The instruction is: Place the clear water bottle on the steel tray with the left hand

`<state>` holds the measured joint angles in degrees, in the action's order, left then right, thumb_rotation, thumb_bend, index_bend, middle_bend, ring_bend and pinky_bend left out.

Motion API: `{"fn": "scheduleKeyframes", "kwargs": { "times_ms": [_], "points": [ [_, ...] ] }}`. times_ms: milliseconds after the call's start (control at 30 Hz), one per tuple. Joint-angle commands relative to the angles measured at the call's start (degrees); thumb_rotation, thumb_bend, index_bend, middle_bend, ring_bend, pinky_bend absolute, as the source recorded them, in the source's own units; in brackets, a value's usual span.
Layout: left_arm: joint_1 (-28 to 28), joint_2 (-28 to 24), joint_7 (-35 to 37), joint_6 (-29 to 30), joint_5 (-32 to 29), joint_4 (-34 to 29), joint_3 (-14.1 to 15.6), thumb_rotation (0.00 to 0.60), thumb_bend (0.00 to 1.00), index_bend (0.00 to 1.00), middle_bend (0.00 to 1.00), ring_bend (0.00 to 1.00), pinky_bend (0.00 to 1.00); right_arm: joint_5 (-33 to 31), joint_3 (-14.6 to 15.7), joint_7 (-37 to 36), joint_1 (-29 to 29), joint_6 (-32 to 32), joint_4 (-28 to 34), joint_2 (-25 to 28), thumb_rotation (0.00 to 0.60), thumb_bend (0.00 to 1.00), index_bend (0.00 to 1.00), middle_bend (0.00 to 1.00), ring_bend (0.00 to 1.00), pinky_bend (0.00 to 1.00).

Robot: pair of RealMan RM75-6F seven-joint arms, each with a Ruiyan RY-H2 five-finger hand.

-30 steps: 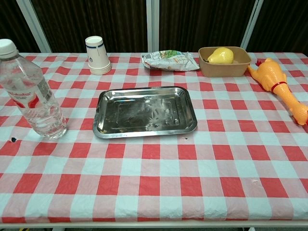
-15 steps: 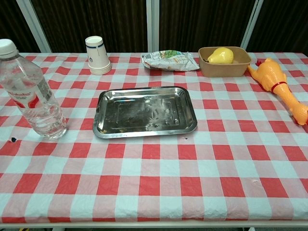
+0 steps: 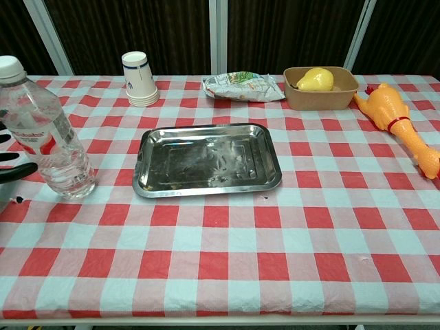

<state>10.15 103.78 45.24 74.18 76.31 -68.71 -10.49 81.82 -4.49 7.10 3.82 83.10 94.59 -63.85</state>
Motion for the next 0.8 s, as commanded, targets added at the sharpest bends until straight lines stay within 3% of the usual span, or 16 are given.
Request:
{"fn": "scheduleKeyframes", "kwargs": {
  "times_ms": [33, 500, 600, 800],
  "points": [
    [1.1, 1.1, -0.7, -0.8, 0.3, 0.4, -0.4, 0.600, 0.00, 0.13, 0.16, 0.09, 0.17, 0.0, 0.0, -0.3, -0.1, 0.1, 0.0, 0.1, 0.600, 0.10, 0.02, 0.04, 0.00, 0.00],
    [4.1, 2.6, 0.4, -1.9, 0.6, 1.3, -2.2, 0.600, 0.00, 0.13, 0.17, 0.09, 0.17, -1.3, -0.4, -1.3, 0.4, -1.2, -0.1, 0.7, 0.600, 0.10, 0.02, 0.04, 0.00, 0.00],
    [4.1, 2.6, 0.7, -1.8, 1.0, 1.6, -1.9, 0.600, 0.00, 0.17, 0.26, 0.14, 0.19, -1.6, -0.5, -1.4, 0.5, -1.5, -0.1, 0.7, 0.600, 0.10, 0.02, 0.04, 0.00, 0.00],
    [4.2, 2.9, 0.3, -0.8, 1.3, 1.4, -2.0, 0.600, 0.10, 0.44, 0.52, 0.37, 0.38, -2.0, -0.5, -1.7, 0.7, -2.0, 0.0, 1.0, 0.600, 0.10, 0.02, 0.04, 0.00, 0.00]
  ]
}}
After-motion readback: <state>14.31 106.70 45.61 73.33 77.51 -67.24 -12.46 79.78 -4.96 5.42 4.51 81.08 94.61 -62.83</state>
